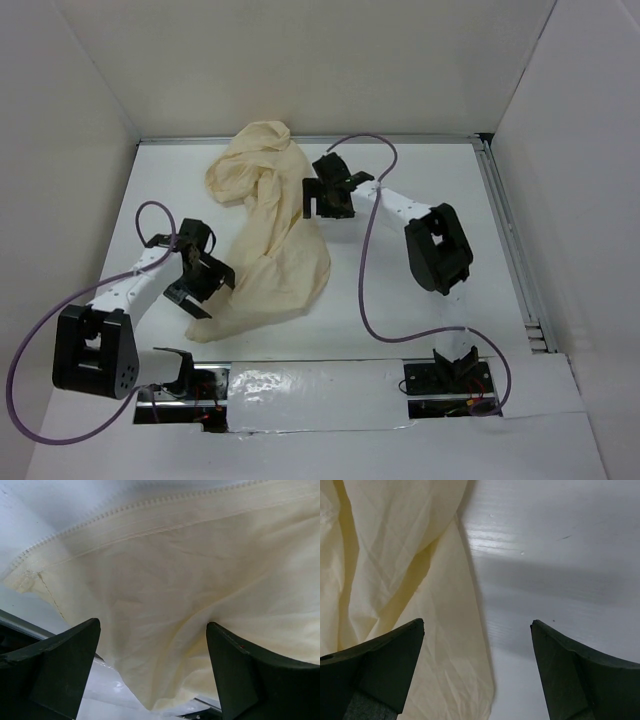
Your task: Zip up the jacket
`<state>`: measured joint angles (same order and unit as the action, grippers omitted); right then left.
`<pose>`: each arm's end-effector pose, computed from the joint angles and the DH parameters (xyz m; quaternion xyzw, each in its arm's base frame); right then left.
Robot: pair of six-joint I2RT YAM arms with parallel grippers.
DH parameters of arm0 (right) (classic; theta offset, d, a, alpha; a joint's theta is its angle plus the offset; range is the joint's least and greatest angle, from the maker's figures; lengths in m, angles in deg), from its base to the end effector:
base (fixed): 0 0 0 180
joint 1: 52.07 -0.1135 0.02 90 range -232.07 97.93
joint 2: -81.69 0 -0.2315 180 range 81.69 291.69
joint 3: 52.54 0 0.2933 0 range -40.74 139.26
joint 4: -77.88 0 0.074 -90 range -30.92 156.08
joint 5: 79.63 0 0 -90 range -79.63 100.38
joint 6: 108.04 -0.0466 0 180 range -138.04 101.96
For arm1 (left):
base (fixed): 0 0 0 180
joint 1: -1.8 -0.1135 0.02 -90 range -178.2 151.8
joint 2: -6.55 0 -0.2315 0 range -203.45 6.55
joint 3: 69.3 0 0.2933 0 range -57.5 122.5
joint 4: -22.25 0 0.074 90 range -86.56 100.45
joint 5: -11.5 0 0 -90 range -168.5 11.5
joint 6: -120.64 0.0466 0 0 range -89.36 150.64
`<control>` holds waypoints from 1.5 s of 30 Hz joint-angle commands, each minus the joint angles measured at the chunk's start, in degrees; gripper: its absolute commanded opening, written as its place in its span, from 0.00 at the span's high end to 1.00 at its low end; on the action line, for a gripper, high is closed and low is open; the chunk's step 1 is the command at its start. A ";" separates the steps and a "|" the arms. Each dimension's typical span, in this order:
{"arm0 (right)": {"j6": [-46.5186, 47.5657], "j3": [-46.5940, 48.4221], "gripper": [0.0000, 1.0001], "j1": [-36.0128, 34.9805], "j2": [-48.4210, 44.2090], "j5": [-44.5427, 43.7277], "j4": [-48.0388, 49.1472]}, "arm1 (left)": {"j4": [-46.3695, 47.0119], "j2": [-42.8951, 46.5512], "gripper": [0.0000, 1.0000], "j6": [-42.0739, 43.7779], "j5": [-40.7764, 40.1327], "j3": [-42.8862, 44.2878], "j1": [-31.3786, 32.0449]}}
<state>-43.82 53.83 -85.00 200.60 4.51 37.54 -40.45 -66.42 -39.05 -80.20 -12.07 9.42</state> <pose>0.4146 0.2628 0.1565 -0.0428 0.9459 0.1136 0.3008 0.2566 -0.0329 0.1372 -0.5142 0.8516 -0.0514 0.0879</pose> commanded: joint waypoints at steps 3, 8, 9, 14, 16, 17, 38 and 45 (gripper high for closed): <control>2.49 5.36 0.09 -3.02 4.92 -0.64 -4.95 | -1.05 -5.77 0.01 -2.56 -3.05 0.27 0.99; 2.14 6.60 0.17 -3.20 8.08 3.84 -5.13 | 2.80 -12.70 0.33 0.25 -2.01 2.03 4.07; 1.96 6.16 0.20 -3.20 8.18 4.28 -4.78 | 3.95 -13.77 0.50 2.61 -1.21 2.29 4.51; 1.09 2.21 0.96 -2.84 6.52 8.75 -1.37 | 4.76 -17.38 1.00 3.95 0.47 6.67 6.97; 0.12 0.10 1.00 -1.45 3.98 10.43 0.66 | 2.82 -16.60 1.00 3.77 -0.94 10.44 8.19; -0.67 -0.69 1.00 -0.83 2.74 10.61 1.46 | 2.21 -15.98 1.00 4.21 -1.38 12.03 8.55; 2.59 -0.59 1.00 6.13 -42.98 -22.70 -17.41 | 3.78 -10.89 1.00 20.21 2.13 54.08 11.28; -8.41 -25.72 0.90 -5.38 -39.29 -13.33 -14.38 | 4.49 -8.41 1.00 18.37 3.35 30.37 11.10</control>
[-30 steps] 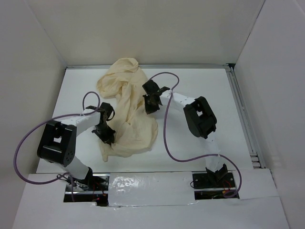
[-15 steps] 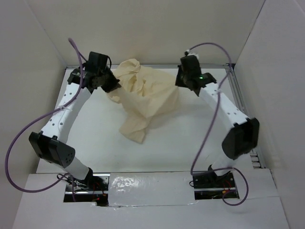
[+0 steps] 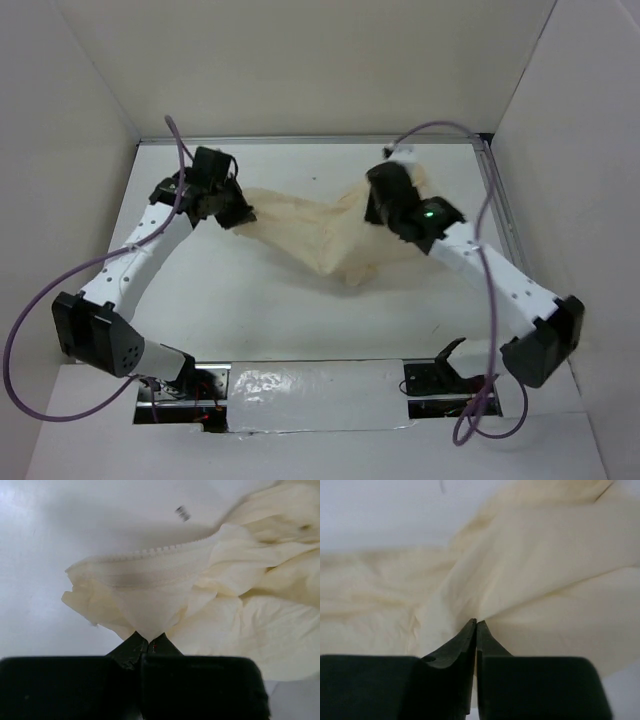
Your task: Zip up the jacket
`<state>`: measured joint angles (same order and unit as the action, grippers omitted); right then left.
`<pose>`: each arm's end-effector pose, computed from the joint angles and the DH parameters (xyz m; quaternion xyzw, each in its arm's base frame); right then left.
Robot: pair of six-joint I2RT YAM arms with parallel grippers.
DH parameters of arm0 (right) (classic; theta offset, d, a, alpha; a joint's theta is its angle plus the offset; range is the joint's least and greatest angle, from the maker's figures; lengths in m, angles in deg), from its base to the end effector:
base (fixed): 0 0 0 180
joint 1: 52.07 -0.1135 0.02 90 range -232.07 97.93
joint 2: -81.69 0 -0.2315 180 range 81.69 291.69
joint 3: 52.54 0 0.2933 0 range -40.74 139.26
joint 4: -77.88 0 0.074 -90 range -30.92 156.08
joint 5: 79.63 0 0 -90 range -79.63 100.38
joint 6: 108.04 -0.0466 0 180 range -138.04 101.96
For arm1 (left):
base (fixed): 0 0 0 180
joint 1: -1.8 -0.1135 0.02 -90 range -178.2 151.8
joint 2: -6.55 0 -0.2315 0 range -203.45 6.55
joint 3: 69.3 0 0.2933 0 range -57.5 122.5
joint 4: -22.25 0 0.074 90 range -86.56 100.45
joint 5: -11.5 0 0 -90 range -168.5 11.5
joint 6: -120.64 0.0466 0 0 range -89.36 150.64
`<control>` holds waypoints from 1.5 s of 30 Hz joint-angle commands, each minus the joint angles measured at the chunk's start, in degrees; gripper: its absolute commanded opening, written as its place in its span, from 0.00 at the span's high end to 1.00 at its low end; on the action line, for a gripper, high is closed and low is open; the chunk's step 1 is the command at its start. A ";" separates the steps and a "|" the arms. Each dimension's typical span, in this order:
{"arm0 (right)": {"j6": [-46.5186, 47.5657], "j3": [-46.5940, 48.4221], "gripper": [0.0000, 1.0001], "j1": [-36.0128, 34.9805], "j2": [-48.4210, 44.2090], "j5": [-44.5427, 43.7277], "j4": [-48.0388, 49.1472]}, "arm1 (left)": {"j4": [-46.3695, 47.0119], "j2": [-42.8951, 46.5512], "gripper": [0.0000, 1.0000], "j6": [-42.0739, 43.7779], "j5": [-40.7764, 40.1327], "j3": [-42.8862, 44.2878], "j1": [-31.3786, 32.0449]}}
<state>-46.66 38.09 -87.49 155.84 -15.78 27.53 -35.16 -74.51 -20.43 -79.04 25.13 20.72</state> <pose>0.2842 0.1770 0.3548 0.0553 0.8643 0.0737 0.4944 0.3370 -0.1150 0.3262 -0.2567 0.8841 -0.2203 0.3223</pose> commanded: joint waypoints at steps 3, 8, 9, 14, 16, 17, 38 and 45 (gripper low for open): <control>-5.83 -17.99 0.50 -5.44 2.77 17.26 -1.28 | -1.94 -0.59 1.00 -1.58 2.21 -13.26 -0.11; -6.36 -17.22 0.00 -4.76 -5.93 11.57 -4.17 | -4.76 -0.07 1.00 -4.65 -1.03 -15.48 -0.20; -5.84 -16.95 0.00 -3.96 -8.21 11.56 -4.00 | -4.76 0.89 1.00 -4.65 -1.39 -15.83 -0.28; -7.85 -19.32 0.00 4.54 -10.52 10.25 -3.64 | -3.27 4.06 1.00 -5.01 -1.84 -17.67 -0.46; -7.16 -20.90 0.00 7.80 -10.08 11.90 -2.86 | -2.91 5.03 1.00 -5.01 -1.23 -18.56 -0.72; -6.80 -21.26 0.00 10.87 -9.12 12.78 -1.98 | -1.87 5.29 1.00 -4.57 -0.79 -19.17 -0.72; -4.60 26.16 0.11 2.46 53.24 14.38 1.67 | 6.40 -0.34 1.00 5.08 8.26 0.86 -3.54; -7.06 34.87 0.04 2.02 56.13 12.35 -1.20 | 9.57 2.31 0.95 7.39 12.13 -2.11 4.37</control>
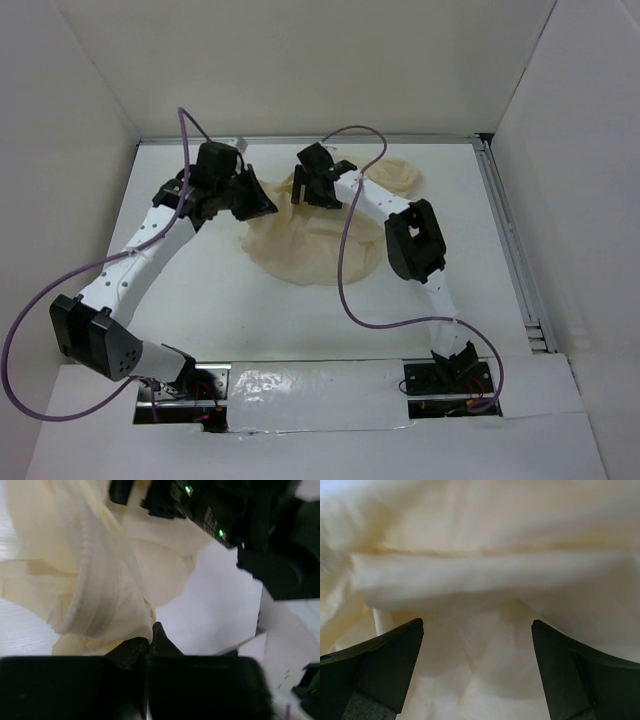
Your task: Zip up the jacket
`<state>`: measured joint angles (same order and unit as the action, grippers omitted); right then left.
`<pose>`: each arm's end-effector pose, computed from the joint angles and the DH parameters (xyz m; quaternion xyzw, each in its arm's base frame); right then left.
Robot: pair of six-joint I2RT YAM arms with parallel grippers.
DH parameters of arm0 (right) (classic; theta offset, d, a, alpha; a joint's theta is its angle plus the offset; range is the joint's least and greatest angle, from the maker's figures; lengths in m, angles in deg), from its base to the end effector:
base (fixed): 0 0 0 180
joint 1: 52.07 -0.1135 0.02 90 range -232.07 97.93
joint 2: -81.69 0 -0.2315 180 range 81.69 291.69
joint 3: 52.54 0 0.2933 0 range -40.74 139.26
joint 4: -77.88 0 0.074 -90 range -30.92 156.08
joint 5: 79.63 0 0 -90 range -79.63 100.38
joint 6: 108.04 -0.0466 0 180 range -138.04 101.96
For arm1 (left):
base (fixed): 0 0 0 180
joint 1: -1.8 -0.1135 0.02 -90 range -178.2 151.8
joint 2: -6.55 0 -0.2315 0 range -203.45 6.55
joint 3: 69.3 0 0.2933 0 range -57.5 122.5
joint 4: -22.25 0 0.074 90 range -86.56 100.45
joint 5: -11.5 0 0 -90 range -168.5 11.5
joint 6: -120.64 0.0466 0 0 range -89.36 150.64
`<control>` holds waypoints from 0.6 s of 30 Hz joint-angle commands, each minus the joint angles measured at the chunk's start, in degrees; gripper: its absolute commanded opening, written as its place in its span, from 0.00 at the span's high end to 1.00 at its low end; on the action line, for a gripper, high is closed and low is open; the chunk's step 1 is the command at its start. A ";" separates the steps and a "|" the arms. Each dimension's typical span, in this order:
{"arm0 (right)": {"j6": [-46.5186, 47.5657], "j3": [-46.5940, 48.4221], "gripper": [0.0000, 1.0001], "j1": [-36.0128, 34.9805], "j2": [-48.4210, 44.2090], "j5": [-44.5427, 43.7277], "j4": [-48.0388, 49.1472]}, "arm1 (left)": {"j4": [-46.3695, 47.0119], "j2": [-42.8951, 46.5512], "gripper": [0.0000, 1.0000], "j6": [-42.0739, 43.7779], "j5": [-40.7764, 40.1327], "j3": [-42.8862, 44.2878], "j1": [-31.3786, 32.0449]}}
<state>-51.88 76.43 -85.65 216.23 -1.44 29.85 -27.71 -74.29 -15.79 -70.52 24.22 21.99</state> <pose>0.4595 0.2936 0.1538 0.0343 0.9449 0.0911 0.3127 0.3402 -0.1320 0.3337 -0.1728 0.8775 -0.2953 0.3359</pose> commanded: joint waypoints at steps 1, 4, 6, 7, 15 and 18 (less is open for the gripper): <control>-1.23 -7.00 0.04 0.45 -9.86 -1.38 -0.11 | 1.94 1.74 0.92 3.01 5.79 -2.68 4.50; -0.43 -20.02 0.01 2.64 -22.33 1.78 5.35 | 1.59 1.04 0.68 3.72 8.44 -7.07 7.92; 0.09 -27.73 0.01 4.57 -28.34 2.76 6.78 | 2.02 0.77 0.43 4.77 8.01 -9.54 10.65; 0.27 -29.78 0.01 5.19 -34.02 2.93 7.65 | 1.33 0.42 0.37 4.69 7.14 -11.03 13.45; -1.13 -50.61 0.00 9.94 -54.01 2.76 9.68 | -5.18 5.68 0.01 -0.67 -4.20 -13.67 18.23; -1.75 -57.29 0.00 11.96 -56.31 3.37 10.30 | -6.49 10.25 0.01 -2.43 -5.97 -15.87 13.77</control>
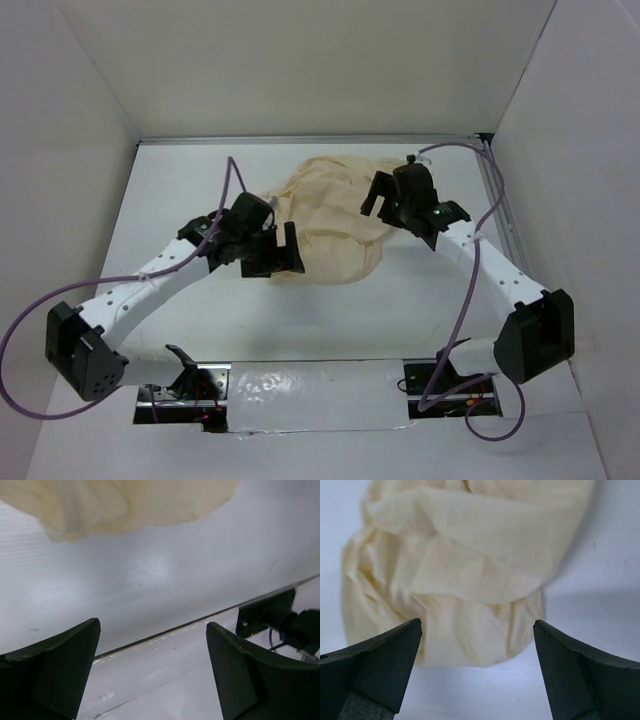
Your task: Zip up the jacket
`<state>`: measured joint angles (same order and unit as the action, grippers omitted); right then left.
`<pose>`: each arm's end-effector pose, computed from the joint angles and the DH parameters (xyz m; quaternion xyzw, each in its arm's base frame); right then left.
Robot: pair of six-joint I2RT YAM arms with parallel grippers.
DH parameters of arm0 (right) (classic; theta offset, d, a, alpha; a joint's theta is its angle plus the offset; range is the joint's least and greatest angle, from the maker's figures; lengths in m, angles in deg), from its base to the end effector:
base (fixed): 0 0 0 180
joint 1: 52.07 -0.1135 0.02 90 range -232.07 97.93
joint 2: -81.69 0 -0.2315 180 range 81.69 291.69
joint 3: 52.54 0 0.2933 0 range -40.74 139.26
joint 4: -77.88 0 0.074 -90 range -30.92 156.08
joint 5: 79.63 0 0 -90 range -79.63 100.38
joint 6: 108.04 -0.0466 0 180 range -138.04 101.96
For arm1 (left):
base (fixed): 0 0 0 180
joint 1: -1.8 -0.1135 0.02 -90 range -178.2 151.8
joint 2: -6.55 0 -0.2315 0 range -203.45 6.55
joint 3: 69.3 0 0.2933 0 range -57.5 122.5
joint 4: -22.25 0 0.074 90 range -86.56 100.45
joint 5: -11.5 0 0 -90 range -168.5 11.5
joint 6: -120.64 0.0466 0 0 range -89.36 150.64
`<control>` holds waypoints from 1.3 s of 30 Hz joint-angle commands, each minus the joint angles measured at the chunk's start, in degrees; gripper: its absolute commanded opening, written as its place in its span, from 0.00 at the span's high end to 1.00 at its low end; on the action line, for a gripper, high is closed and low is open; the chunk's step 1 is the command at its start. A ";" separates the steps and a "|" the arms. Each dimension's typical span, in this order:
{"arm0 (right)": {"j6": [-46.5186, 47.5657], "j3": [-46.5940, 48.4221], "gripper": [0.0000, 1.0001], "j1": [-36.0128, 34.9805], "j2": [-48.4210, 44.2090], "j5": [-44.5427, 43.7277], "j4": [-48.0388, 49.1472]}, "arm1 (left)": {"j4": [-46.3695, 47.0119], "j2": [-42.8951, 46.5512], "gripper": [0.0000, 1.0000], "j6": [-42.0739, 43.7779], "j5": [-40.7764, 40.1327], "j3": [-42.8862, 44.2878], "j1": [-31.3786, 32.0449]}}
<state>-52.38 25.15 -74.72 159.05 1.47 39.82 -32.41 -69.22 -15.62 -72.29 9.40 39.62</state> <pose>0.3328 0.1310 0.2676 0.1251 0.8869 0.1483 0.4192 0.2580 -0.2067 0.2584 -0.0517 0.9421 -0.2572 0.2088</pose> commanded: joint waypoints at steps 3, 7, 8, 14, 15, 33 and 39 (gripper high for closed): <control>-1.77 -9.89 0.00 3.05 1.21 1.70 0.51 | -2.94 5.63 0.01 -4.71 -5.33 -4.12 -9.85; -1.25 -12.18 0.02 3.76 3.67 3.02 0.86 | 0.89 2.74 0.01 -5.08 -2.80 -8.09 -14.61; -1.16 -12.19 0.04 3.76 5.06 2.76 0.95 | 3.19 2.21 0.01 -3.68 -1.40 -10.01 -15.66; 0.07 -7.36 0.11 3.67 14.63 0.82 0.33 | 18.22 -2.10 0.01 5.39 4.85 -11.09 -13.75; 0.16 -6.57 0.11 3.67 15.79 0.73 0.42 | 19.20 -3.67 0.01 6.35 5.12 -10.65 -13.65; -9.32 -4.00 1.00 5.08 7.21 -13.76 -17.93 | 23.26 -31.53 0.01 7.68 9.95 6.31 -14.01; -15.67 -1.20 1.00 -3.96 -13.01 -22.03 -29.12 | 20.08 -36.38 0.01 5.74 11.35 9.40 -14.79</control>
<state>-64.08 21.48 -73.87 151.79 -13.74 18.92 -10.48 -104.91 -9.08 -62.41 18.10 25.44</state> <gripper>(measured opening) 0.007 0.993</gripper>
